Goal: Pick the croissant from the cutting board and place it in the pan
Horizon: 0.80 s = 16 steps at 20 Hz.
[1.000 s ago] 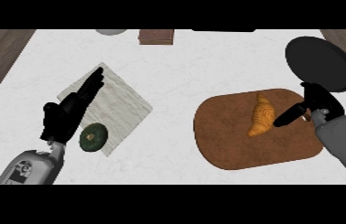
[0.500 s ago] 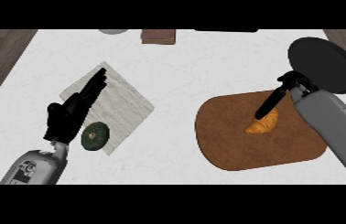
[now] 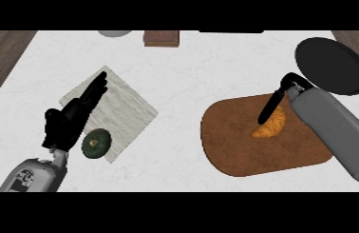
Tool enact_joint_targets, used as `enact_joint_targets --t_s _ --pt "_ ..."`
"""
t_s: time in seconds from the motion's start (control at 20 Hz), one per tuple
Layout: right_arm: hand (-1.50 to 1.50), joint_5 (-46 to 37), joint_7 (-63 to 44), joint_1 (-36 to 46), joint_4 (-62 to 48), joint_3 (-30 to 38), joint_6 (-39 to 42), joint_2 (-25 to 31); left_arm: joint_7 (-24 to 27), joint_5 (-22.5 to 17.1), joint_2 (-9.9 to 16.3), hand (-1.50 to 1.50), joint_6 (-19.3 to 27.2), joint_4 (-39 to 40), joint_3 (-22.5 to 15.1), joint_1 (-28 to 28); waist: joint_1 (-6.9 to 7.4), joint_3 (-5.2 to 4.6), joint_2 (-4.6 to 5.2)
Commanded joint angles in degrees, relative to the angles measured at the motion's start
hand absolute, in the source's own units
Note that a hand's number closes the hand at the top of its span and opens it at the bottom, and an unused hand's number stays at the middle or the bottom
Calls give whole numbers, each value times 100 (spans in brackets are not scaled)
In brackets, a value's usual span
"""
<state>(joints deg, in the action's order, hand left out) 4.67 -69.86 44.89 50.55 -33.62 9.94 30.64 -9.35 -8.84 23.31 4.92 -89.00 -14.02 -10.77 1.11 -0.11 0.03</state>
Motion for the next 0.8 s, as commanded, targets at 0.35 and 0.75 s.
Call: enact_joint_targets --t_s 0.35,0.75 --pt "-150 -252 -1228 70 -436 -345 -147 -587 -167 184 -83 0 92 -301 28 189 -67 7 -23" --pt "-150 -160 -986 -156 -522 -269 31 -768 -111 176 -236 0 -17 -92 129 100 -124 6 -18"
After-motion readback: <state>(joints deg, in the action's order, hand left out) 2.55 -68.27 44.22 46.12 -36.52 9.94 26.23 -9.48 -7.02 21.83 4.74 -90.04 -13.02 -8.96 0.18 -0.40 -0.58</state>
